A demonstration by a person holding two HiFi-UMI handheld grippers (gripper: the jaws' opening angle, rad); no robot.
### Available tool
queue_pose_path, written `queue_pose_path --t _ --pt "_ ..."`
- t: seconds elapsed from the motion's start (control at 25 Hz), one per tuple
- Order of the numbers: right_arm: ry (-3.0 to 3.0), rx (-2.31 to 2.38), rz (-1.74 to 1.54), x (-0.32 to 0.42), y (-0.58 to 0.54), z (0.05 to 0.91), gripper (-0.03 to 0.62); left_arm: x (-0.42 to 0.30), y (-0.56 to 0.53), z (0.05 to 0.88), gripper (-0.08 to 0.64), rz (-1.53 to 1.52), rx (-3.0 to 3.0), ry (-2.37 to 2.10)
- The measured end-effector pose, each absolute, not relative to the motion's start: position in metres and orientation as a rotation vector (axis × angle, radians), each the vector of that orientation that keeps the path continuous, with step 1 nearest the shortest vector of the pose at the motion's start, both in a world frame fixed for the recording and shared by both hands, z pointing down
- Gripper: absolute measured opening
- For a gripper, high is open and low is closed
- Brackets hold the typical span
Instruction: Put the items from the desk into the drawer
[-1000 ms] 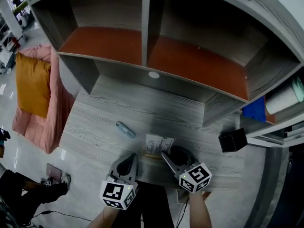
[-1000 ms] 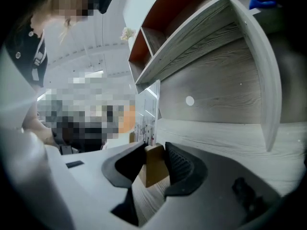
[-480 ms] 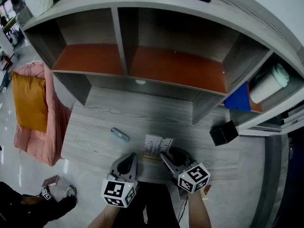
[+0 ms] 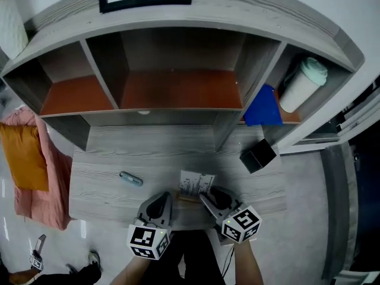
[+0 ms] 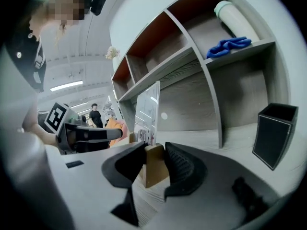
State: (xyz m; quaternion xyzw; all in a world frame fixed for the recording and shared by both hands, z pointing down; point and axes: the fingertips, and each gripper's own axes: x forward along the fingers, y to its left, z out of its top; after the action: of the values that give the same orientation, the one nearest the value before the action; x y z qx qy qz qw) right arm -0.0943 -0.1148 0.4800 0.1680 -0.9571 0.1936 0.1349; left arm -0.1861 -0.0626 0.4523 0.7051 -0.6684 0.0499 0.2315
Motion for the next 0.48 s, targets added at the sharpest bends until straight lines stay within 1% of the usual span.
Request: queue_pose_path --t 0.48 --pt "-2.724 0.827 0.602 0.0 -0.126 0.476 0.135 -0.109 -0.094 0.45 0.011 0.194 2.137 -1.605"
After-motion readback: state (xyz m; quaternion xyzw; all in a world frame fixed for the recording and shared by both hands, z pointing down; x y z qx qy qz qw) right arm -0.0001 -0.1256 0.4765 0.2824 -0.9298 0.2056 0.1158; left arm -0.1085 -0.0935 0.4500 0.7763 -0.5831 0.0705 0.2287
